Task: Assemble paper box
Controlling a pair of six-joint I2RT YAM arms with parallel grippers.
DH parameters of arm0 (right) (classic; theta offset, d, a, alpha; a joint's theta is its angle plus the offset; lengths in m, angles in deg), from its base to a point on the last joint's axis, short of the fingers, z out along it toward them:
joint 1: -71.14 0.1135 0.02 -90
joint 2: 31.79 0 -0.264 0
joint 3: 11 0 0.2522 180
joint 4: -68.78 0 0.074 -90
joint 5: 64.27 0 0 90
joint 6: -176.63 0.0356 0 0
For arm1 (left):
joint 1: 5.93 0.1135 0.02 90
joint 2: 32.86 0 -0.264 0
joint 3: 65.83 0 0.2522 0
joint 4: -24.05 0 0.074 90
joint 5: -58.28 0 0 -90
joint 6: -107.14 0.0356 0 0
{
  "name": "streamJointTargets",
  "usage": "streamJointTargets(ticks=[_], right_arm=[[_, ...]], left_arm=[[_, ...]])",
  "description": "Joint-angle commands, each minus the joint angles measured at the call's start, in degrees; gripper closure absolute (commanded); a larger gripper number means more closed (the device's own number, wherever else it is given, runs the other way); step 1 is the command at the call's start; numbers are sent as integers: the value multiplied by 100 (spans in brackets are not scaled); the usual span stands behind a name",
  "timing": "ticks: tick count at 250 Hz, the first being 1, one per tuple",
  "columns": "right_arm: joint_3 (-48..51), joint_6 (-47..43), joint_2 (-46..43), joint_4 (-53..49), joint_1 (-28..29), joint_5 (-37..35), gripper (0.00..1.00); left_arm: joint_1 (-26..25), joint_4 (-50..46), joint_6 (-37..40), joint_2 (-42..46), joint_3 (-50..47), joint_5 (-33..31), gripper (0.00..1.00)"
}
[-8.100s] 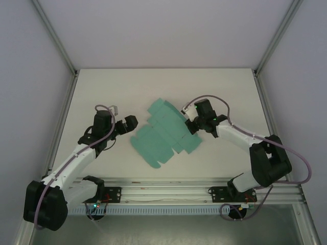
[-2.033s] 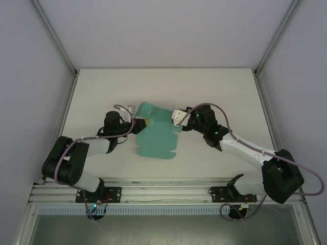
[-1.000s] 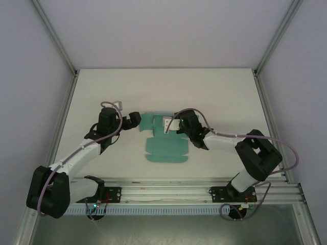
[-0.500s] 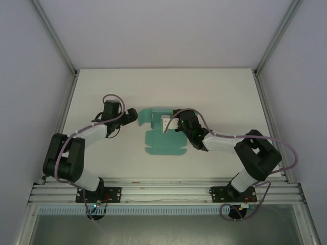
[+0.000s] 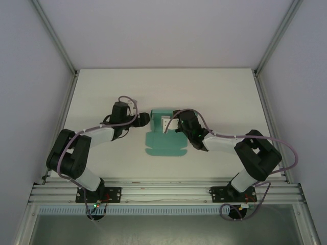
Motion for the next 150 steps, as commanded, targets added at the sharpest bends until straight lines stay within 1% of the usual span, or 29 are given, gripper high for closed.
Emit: streamJointTargets(ticks=[1,43,73,86,137,150], right_arm=[[-64,88,-31,-100,36,1,100],[-65,53,-21,-45,38,-65,100],[-76,11,-4,-21,40,-126,100],[-69,-24,21,12,43,-110,100],[-120,-67,145,31,82,-243,100],[-113,-135,171,95,111,-301,100]], left_arm=[[-129,341,228,-27,-157,83,25],[-241,431,260,144,-393,-179,26],[-305,629,383,298,-590,-82,27],[-337,715,397,320,-610,-94,29],[-384,800,662,31,-231,273,32],[-440,824,693,-49,-174,221,33]])
